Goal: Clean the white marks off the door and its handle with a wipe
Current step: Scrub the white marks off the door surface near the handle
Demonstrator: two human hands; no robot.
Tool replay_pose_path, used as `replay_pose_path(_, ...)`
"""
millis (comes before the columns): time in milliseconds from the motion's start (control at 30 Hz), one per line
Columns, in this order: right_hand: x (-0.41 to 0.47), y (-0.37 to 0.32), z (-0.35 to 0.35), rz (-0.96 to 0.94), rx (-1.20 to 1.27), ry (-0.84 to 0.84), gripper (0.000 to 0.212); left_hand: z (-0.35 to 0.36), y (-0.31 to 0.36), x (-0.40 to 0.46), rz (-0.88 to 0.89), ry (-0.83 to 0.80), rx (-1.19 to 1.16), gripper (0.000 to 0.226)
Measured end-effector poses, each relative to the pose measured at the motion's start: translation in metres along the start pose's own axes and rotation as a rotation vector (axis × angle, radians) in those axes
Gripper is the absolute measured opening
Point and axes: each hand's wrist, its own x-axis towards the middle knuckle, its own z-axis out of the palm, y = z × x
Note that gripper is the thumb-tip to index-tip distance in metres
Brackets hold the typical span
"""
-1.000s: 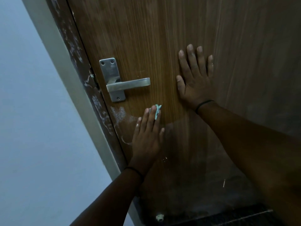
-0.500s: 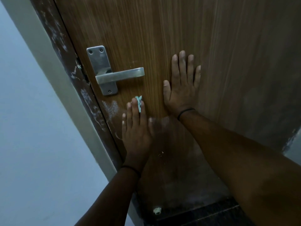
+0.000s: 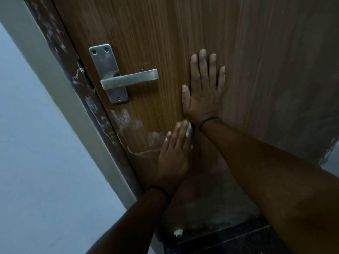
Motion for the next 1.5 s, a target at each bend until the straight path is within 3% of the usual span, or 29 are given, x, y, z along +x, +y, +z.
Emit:
replay_pose_path(133, 0.0, -0.001, -0.003, -0.012, 0.031, -0.009, 0.064, 0.016, -0.006, -0.045, 0.127, -0.131, 0.013, 0.058)
replay_pose_path(333, 0.0, 0.0, 0.002, -0.009, 0.001, 0.0, 0.064, -0.018, -0.018, 0.008, 0.021, 0.031, 0.065, 0.056)
replay_pose_path(567, 0.004, 0.028, -0.011, -0.171, 0.005, -0.075, 0.062, -0.03, -0.01, 0.023, 0.011, 0.036, 0.03, 0.057)
replay_pose_path(733, 0.053, 0.032, -0.032, -0.255, 0.013, -0.084, 0.056, -0.033, 0.021, 0.064, 0.108, 0.052, -0.023, 0.05)
replay_pose_path(867, 0.108, 0.018, -0.033, -0.305, 0.006, 0.009, 0.053, -0.035, 0.039, 0.093, 0.093, 0.099, -0.073, 0.049)
replay_pose_path(1100, 0.11, 0.017, -0.025, -0.28, 0.024, 0.051, 0.054, 0.004, 0.005, 0.012, 0.122, -0.05, -0.05, 0.057)
replay_pose_path(1400, 0.042, -0.024, -0.023, -0.009, 0.143, -0.09, 0.066, -0.055, -0.065, 0.002, -0.318, 0.14, -0.001, 0.059)
replay_pose_path(1500, 0.044, -0.035, -0.023, 0.013, 0.138, -0.082, 0.065, -0.062, -0.066, 0.003, -0.324, 0.136, -0.013, 0.06)
